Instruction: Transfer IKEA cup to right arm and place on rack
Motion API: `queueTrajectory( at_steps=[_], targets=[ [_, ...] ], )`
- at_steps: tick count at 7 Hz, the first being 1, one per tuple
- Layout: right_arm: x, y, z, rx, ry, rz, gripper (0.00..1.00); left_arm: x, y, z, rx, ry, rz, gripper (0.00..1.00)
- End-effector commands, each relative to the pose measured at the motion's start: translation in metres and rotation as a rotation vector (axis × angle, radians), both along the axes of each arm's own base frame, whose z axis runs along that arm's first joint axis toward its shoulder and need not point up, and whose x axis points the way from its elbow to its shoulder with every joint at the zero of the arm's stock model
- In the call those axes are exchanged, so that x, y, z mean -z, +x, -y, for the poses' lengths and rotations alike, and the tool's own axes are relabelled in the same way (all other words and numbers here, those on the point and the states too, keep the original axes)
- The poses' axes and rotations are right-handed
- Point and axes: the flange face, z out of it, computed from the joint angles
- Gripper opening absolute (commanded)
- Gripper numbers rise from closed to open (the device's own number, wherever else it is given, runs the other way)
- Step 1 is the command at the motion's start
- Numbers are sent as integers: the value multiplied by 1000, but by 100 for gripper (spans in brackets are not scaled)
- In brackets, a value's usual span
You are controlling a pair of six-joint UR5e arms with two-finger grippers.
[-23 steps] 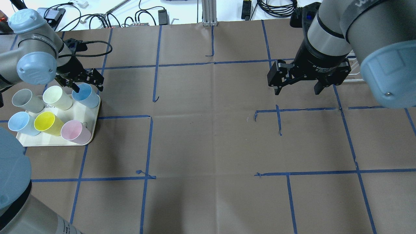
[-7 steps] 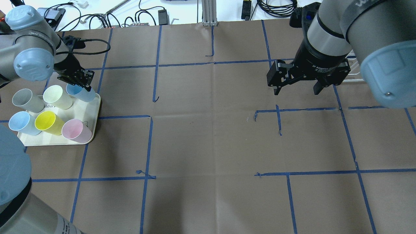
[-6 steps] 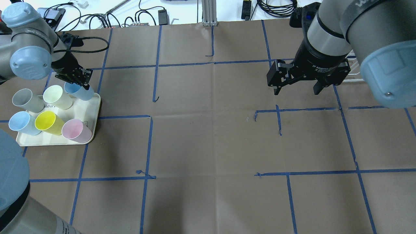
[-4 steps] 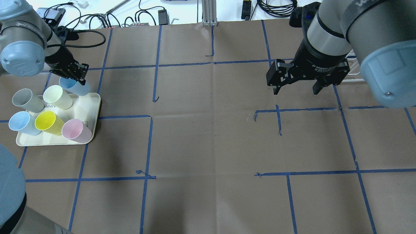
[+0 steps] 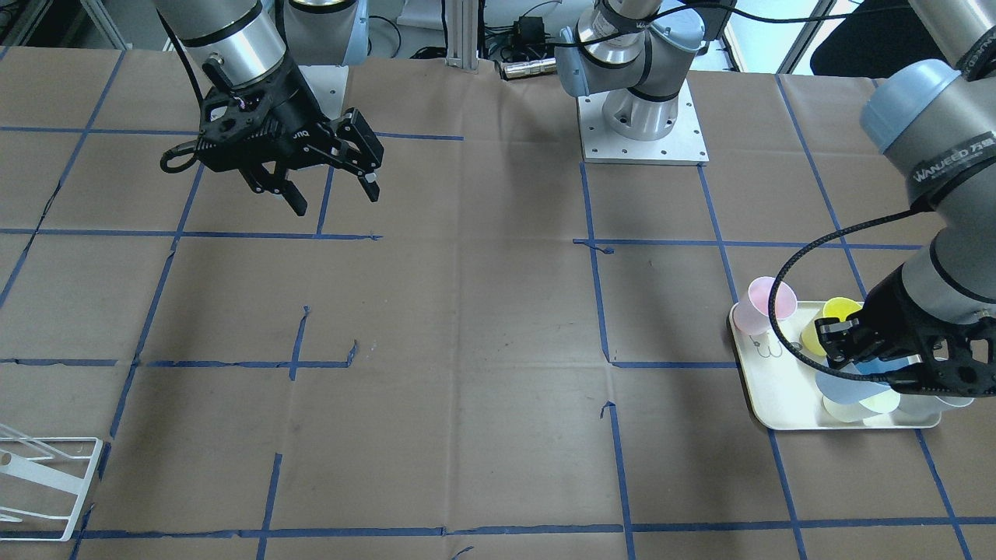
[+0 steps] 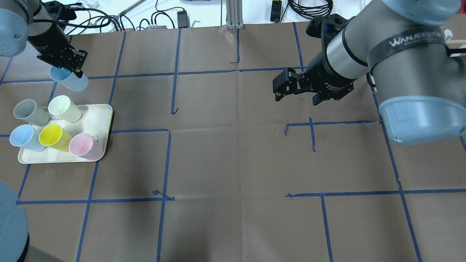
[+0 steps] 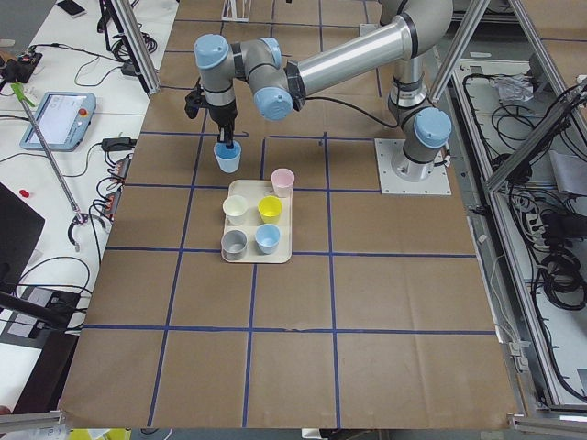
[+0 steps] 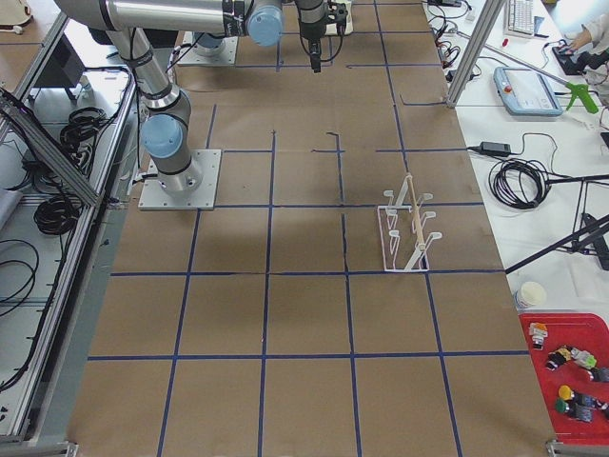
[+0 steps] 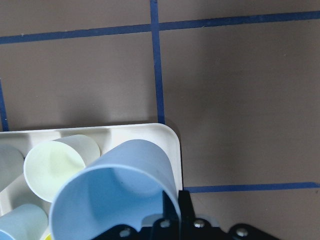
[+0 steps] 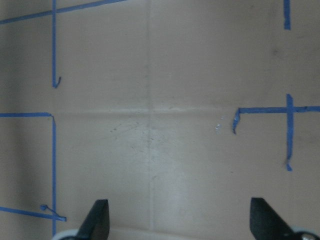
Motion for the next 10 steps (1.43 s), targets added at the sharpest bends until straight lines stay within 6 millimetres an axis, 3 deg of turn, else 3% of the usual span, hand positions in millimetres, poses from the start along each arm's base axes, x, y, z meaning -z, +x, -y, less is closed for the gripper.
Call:
queueTrajectory(
  at_steps=[1,2,4,6,7,10],
  targets=[
    [4,-1,10,104,12,187,99,-37,-37,-3,13,-36,-43,0],
    [9,2,20,156,29,262,99,-35,-57,-8,26,-60,-172,0],
    [15,6,28,227,75,328,99,-17,-68,-5,94,-75,-269,0],
    [37,3,20,338,62,377,99,-6,-81,-5,222,-215,-376,0],
    [46,8,12,361,25,491,99,1,-90,-3,249,-298,-436,0],
    [40,3,-6,403,-118,691,99,27,-118,-14,381,-559,-643,0]
  ],
)
